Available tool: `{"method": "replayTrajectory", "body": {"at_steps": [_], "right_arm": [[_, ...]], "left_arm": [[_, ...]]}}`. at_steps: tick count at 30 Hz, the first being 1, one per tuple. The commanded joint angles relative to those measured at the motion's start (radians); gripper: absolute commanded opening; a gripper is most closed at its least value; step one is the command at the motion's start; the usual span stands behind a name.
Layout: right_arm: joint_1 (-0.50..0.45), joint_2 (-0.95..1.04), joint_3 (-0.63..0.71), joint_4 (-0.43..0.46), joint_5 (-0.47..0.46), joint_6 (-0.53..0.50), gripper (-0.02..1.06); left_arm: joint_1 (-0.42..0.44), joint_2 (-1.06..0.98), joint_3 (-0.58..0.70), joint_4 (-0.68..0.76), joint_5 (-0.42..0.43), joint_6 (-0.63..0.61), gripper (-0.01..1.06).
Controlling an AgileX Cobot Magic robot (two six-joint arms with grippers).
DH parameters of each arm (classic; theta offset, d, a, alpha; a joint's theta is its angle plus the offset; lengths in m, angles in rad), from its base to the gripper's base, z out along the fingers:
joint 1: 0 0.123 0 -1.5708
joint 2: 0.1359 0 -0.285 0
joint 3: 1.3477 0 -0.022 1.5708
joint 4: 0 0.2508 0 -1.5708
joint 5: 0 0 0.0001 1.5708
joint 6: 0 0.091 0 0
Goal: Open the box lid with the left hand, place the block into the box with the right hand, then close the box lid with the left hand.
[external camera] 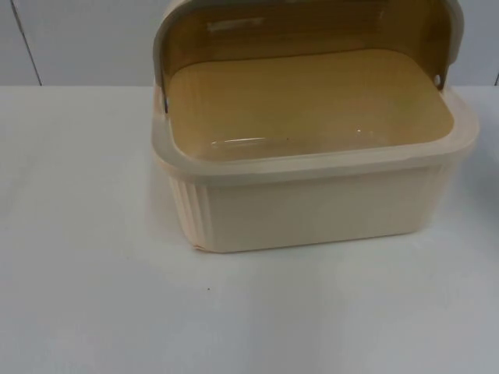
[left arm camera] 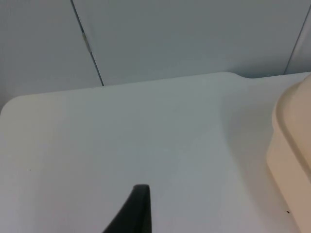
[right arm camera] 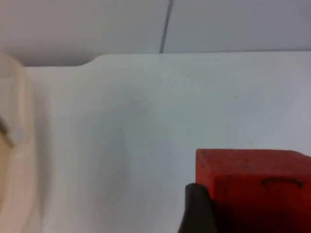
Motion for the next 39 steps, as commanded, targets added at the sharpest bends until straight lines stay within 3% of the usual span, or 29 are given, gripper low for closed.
{"method": "replayTrajectory", "body": {"at_steps": [1,3,5,7,8,11,15,20,24,26,29,32,35,39], "right_arm": [[-0.06,-0.005,-0.009,0.014,-0.051,-0.087,0.0],[-0.085,-0.005,-0.009,0.044,-0.097,-0.133,0.0],[-0.135,-0.005,-0.009,0.149,-0.198,-0.199,0.0],[-0.151,-0.005,-0.009,0.241,-0.291,-0.202,0.0],[-0.151,-0.005,-0.009,0.241,-0.291,-0.202,0.0],[-0.151,0.007,-0.009,0.336,-0.422,-0.199,0.0],[-0.151,0.067,-0.025,0.366,-0.378,-0.203,0.0],[-0.083,0.126,-0.036,0.366,-0.355,-0.304,0.0],[0.063,0.177,-0.129,0.364,-0.286,-0.44,0.0],[0.082,0.179,-0.143,0.364,-0.28,-0.46,0.0],[0.215,0.181,-0.198,0.378,-0.272,-0.509,0.0],[0.292,0.184,-0.201,0.41,-0.277,-0.521,0.0],[0.386,0.205,-0.201,0.49,-0.306,-0.596,0.0],[0.431,0.249,-0.201,0.563,-0.348,-0.674,0.0]], "left_arm": [[-0.005,-0.008,0.003,0.001,-0.017,0.0,1.05],[-0.005,-0.008,0.003,0.001,-0.018,0.0,1.05],[-0.005,-0.008,0.003,0.001,-0.021,0.0,1.05],[-0.005,-0.008,0.003,0.001,-0.021,0.0,1.05],[-0.005,-0.008,0.003,0.001,-0.021,0.0,1.05],[-0.005,-0.008,0.003,0.001,-0.021,0.0,1.05],[-0.005,-0.008,0.003,0.001,-0.021,0.0,1.05],[-0.005,-0.008,0.003,0.001,-0.019,0.0,1.05],[-0.005,-0.008,0.003,0.001,-0.019,0.0,1.05],[-0.005,-0.008,0.003,0.001,-0.019,0.0,1.05],[-0.005,-0.008,0.003,0.001,-0.019,0.0,1.05],[-0.005,-0.008,0.003,0.001,-0.019,0.0,1.05],[-0.005,-0.008,0.003,0.001,-0.019,0.0,1.05],[-0.005,-0.008,0.003,0.001,-0.019,0.0,1.05]]}}
